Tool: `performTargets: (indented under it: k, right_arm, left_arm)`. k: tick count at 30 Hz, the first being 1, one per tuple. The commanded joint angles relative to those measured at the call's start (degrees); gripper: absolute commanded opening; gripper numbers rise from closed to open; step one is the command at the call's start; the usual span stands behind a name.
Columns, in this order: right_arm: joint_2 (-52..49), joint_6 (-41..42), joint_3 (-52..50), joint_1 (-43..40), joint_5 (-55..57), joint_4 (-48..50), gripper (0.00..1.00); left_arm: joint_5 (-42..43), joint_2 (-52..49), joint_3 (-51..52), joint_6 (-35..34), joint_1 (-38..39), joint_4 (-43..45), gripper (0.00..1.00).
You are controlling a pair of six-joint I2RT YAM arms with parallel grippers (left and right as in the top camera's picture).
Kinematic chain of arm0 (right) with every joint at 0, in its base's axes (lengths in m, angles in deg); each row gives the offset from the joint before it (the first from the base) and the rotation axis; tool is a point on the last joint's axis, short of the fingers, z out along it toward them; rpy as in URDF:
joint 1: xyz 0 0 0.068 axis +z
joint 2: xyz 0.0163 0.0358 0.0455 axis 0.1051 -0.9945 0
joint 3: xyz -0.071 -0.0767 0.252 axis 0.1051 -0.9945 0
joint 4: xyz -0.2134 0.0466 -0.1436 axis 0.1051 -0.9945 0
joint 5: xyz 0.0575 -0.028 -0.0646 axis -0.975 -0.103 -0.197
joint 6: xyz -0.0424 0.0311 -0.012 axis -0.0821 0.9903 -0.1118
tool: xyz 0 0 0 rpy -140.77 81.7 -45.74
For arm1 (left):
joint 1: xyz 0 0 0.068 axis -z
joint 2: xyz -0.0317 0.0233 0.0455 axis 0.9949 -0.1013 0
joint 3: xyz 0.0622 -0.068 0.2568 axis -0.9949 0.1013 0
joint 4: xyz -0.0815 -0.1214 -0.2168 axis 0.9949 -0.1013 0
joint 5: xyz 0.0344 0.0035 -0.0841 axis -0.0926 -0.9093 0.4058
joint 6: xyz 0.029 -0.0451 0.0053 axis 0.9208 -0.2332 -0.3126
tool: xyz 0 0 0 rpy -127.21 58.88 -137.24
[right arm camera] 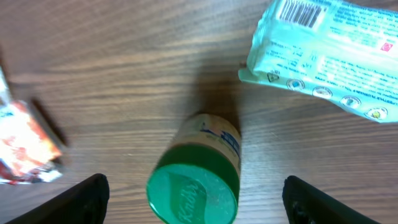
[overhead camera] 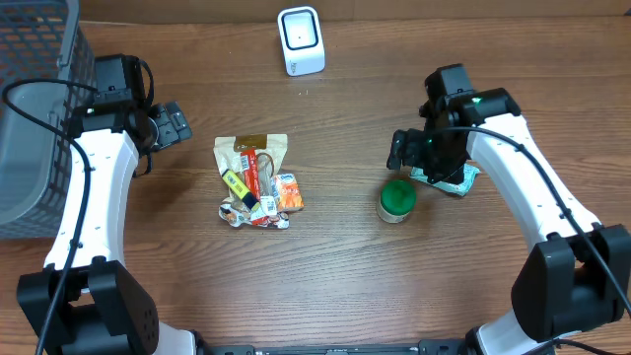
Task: Scan the item barcode
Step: 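Move the right gripper over the green-lidded jar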
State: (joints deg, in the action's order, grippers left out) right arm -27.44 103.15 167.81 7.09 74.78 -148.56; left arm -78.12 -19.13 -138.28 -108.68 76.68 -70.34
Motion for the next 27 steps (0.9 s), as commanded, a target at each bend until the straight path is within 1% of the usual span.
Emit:
performTargets:
  k: [1,4,9,14,27]
  right_arm:
    - [1.1,0.9,-0.1,3.8,6.6,-0.1,0.91]
    - [1.1,1.3,-0.4,7.9,10.3,-0.3,0.92]
    - [1.1,6.0,-0.4,12.3,17.1,-3.5,0.93]
    - [1.1,6.9,-0.5,12.9,17.4,-4.5,0.93]
    - [1.0,6.2,-0.9,12.9,17.4,-4.6,0.93]
  left_arm:
    - [0.2,0.9,-0.8,1.1,0.0,0.1,1.00]
    - [0.2,0.9,-0.8,1.1,0.0,0.1,1.00]
    - [0.2,0.9,-0.8,1.1,0.0,0.1,1.00]
    - [0.3,0.9,-0.8,1.1,0.0,0.1,1.00]
    - [0.2,0.9,-0.8,1.1,0.0,0.1,1.00]
